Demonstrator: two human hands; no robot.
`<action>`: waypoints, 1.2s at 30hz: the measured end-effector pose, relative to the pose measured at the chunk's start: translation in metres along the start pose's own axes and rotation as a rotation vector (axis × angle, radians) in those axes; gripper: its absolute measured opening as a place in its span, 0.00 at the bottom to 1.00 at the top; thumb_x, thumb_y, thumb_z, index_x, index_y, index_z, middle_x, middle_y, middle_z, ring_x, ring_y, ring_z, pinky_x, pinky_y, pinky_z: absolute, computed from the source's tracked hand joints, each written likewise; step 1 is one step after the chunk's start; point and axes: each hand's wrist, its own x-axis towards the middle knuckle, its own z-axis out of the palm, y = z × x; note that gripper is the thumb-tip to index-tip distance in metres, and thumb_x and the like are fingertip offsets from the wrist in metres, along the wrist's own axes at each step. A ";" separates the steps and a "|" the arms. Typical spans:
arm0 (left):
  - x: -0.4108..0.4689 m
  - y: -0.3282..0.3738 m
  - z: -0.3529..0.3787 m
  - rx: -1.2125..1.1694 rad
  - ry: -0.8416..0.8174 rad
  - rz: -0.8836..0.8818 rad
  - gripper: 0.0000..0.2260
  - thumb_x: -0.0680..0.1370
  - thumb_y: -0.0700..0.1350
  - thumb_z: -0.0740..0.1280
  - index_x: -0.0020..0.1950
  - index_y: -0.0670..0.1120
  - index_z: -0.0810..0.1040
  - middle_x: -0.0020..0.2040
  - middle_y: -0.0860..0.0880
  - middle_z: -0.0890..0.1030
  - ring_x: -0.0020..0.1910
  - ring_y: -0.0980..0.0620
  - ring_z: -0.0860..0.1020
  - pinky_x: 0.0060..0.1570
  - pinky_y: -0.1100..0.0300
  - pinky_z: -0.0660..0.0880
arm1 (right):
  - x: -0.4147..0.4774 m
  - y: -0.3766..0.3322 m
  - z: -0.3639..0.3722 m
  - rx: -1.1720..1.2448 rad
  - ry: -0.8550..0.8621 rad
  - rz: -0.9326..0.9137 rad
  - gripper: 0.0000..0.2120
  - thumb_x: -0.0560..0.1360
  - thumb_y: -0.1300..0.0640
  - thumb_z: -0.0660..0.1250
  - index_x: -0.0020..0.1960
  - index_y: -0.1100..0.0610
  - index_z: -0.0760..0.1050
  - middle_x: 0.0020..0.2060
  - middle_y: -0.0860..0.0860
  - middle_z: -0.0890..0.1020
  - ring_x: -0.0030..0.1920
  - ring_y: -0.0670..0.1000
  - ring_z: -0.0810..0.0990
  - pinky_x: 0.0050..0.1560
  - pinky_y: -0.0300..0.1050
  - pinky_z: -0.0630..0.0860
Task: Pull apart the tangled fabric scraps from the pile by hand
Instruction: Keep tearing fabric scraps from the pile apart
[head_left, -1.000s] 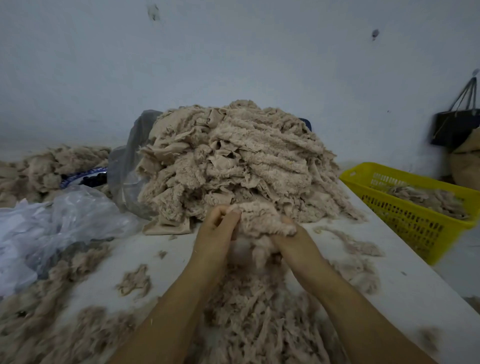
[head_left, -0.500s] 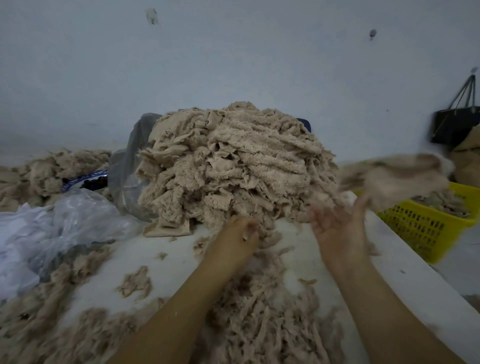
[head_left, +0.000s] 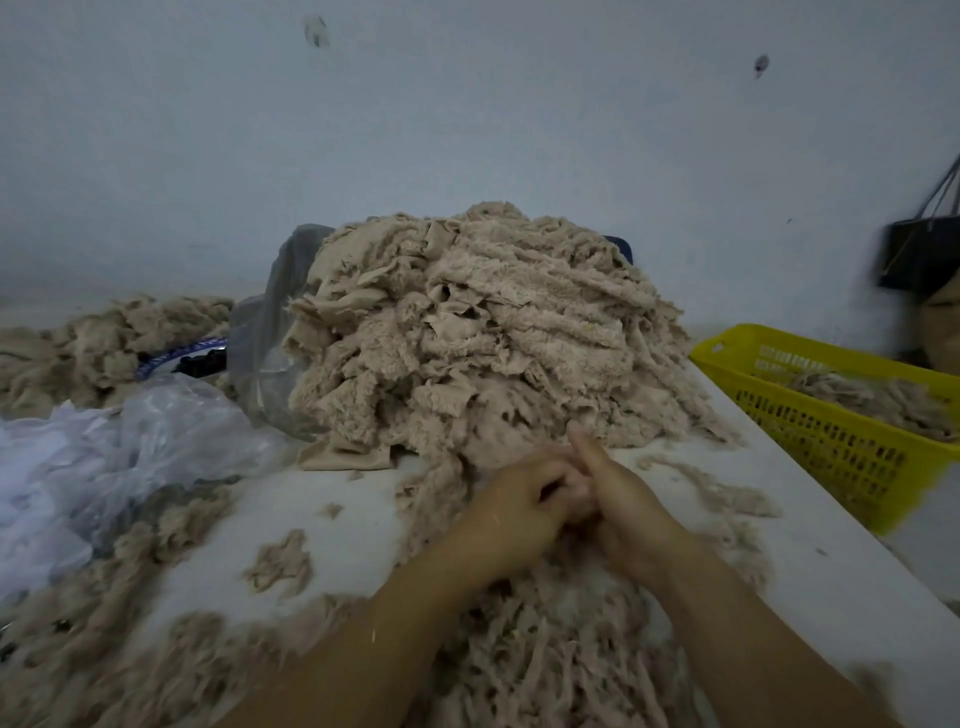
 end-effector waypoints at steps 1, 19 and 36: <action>-0.006 0.005 0.005 -0.100 -0.062 0.012 0.09 0.82 0.47 0.65 0.43 0.56 0.80 0.44 0.61 0.81 0.44 0.69 0.77 0.45 0.76 0.69 | -0.003 -0.003 -0.003 0.033 -0.058 0.021 0.14 0.81 0.48 0.61 0.56 0.55 0.80 0.52 0.49 0.86 0.54 0.47 0.83 0.57 0.45 0.79; -0.006 0.009 -0.052 -1.214 0.278 -0.153 0.16 0.82 0.49 0.60 0.62 0.41 0.79 0.56 0.45 0.84 0.53 0.50 0.82 0.50 0.60 0.78 | 0.009 -0.010 -0.027 0.465 0.437 -0.073 0.14 0.82 0.66 0.55 0.40 0.56 0.68 0.29 0.50 0.68 0.25 0.45 0.62 0.29 0.40 0.62; -0.008 -0.003 -0.017 -0.806 0.299 -0.236 0.10 0.75 0.59 0.67 0.43 0.57 0.87 0.50 0.55 0.86 0.53 0.56 0.83 0.56 0.58 0.78 | -0.006 0.012 0.014 -0.879 -0.040 -0.592 0.21 0.77 0.67 0.61 0.68 0.54 0.71 0.64 0.46 0.71 0.64 0.46 0.71 0.63 0.43 0.72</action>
